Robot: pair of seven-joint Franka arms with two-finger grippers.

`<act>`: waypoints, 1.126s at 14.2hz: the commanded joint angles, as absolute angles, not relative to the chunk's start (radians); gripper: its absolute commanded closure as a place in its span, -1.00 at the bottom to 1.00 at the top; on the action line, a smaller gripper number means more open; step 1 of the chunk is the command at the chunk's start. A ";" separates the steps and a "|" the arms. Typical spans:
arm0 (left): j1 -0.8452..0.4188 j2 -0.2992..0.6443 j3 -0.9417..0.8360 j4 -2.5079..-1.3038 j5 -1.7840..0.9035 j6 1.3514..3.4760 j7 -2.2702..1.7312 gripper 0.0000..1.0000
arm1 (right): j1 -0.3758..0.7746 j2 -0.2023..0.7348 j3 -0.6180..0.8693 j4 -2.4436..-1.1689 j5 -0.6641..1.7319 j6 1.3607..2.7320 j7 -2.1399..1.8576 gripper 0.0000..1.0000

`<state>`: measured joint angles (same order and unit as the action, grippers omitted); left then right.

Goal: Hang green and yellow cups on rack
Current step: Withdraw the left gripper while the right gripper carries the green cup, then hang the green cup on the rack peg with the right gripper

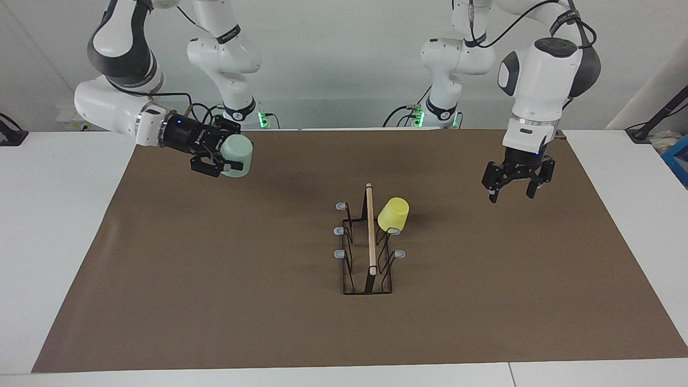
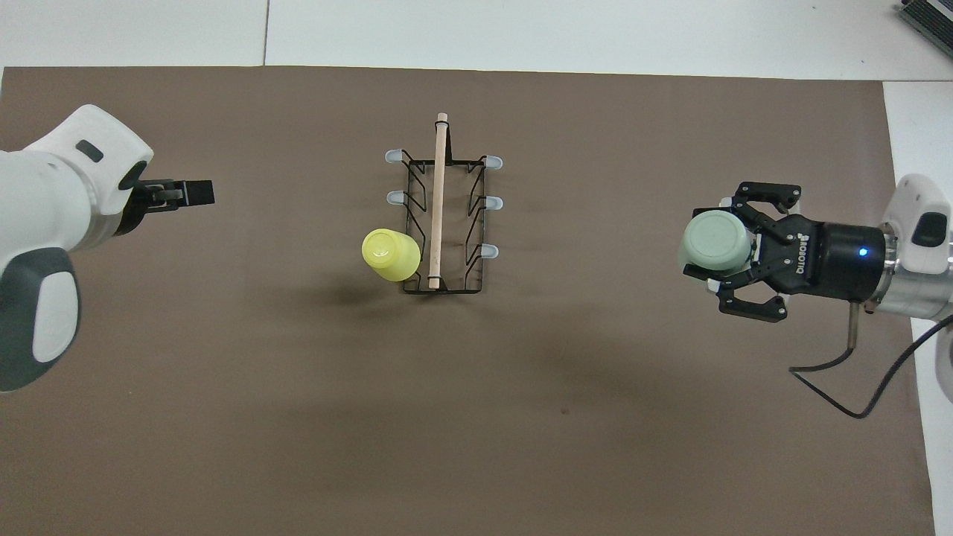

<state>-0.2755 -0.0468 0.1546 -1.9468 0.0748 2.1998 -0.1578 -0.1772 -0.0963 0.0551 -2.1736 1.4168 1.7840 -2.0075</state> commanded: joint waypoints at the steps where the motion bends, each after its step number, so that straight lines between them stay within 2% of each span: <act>1: -0.220 -0.055 0.146 -1.852 0.009 2.025 -0.014 -1.00 | -0.166 -0.060 0.061 -2.218 1.541 1.772 -2.110 1.00; 4: -0.193 -0.034 0.146 -1.735 -0.021 1.878 0.031 -1.00 | -0.094 -0.005 0.061 -2.218 1.704 1.792 -2.177 1.00; 8: -0.189 -0.032 0.140 -1.636 -0.020 1.751 0.034 -1.00 | 0.078 0.002 0.061 -2.233 1.932 1.974 -2.215 1.00; 11: -0.126 -0.041 0.068 -1.625 -0.015 1.686 0.051 -1.00 | 0.208 0.032 0.061 -2.227 2.138 2.069 -2.316 1.00; 13: -0.051 -0.046 -0.021 -1.623 -0.011 1.640 0.051 -1.00 | 0.239 0.040 0.061 -2.217 2.149 2.117 -2.357 1.00; 16: -0.051 -0.046 -0.028 -1.624 -0.003 1.605 0.051 -1.00 | 0.299 0.081 0.063 -2.195 2.254 2.166 -2.439 1.00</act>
